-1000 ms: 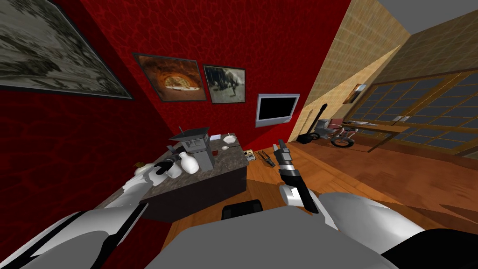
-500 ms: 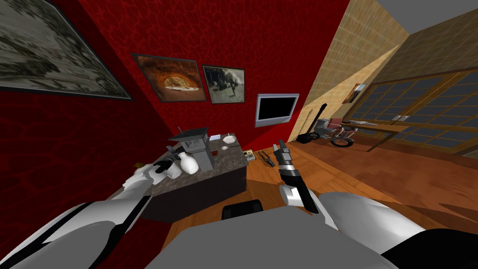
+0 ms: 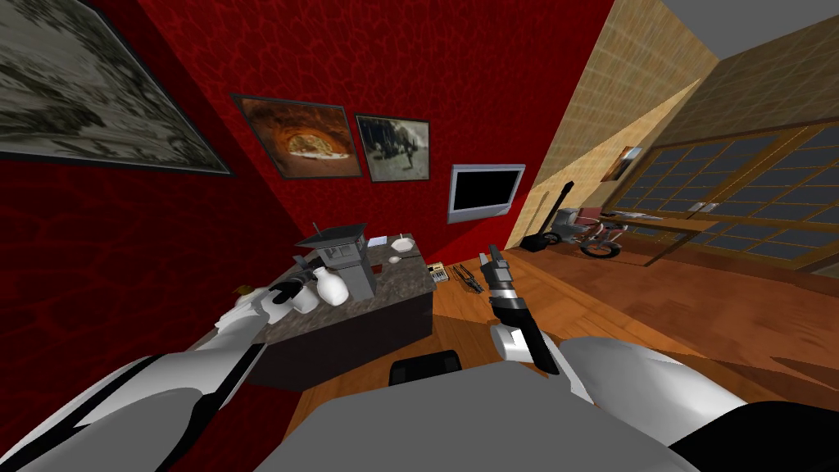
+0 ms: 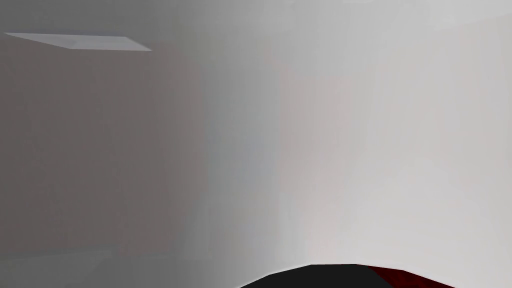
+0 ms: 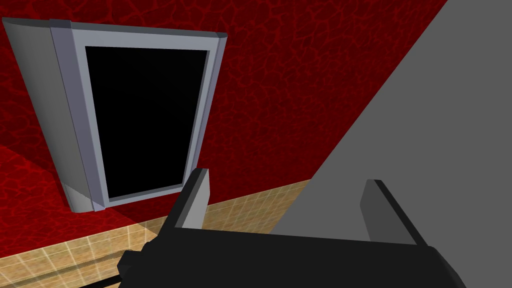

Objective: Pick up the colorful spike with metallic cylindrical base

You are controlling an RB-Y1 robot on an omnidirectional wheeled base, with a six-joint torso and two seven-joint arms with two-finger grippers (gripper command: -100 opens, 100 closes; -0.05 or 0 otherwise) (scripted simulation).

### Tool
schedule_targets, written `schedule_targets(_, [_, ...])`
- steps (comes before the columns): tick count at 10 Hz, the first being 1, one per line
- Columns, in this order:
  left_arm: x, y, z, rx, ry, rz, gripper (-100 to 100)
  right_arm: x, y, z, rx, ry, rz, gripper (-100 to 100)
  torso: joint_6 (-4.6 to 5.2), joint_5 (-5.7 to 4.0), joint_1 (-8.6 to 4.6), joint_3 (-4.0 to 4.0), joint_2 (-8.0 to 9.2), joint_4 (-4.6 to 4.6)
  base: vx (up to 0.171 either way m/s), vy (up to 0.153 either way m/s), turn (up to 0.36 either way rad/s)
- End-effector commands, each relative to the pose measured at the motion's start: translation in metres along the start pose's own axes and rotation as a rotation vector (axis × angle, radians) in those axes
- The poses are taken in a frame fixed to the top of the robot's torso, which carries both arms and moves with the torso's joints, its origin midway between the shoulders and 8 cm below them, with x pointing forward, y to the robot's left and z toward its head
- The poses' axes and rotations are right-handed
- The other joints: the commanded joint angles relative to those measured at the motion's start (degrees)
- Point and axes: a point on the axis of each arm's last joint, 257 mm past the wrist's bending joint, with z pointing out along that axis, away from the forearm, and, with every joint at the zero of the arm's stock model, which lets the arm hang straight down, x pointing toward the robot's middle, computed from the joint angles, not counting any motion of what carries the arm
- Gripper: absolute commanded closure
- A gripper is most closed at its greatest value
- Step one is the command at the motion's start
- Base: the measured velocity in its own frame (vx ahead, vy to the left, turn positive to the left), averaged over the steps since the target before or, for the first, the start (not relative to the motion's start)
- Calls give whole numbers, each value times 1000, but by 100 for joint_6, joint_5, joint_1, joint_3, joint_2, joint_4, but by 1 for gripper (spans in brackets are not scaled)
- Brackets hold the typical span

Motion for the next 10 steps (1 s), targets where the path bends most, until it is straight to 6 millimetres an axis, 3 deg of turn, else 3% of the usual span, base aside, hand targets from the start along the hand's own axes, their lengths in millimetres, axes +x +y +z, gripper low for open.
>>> schedule_targets(1, [0, 0, 0, 0, 0, 0, 0, 0, 0, 0, 0, 0, 0, 0, 0, 0, 0, 0, 0, 0, 0, 0, 0])
schedule_targets(2, [6, 20, -6, -47, 5, -32, 100, 0, 0, 0, 0, 0, 0, 0, 0, 0, 0, 0, 0, 0, 2, 26, -150])
schedule_targets(6, [32, 46, -14, -107, 53, -34, 100, 0, 0, 0, 0, 0, 0, 0, -32, 36, 49, -23, -16, -29, 8, 16, -26])
schedule_targets(7, [23, 24, -13, -50, 23, -11, 100, 0, 0, 0, 0, 0, 0, 0, -42, 53, 59, -26, -11, -42, -2, -2, 32])
schedule_targets(8, [19, 20, -12, -41, 16, -10, 100, 0, 0, 0, 0, 0, 0, 0, -37, 55, 62, -28, -11, -44, -8, -4, 14])
schedule_targets(9, [26, 44, -20, -102, 25, -36, 100, 0, 0, 0, 0, 0, 0, 0, -30, 51, 57, -28, -12, -43, 2, 23, -148])
schedule_targets(10, [32, 44, -23, -95, 30, -26, 100, 0, 0, 0, 0, 0, 0, 0, -32, 54, 68, -30, -15, -45, 6, 40, -106])
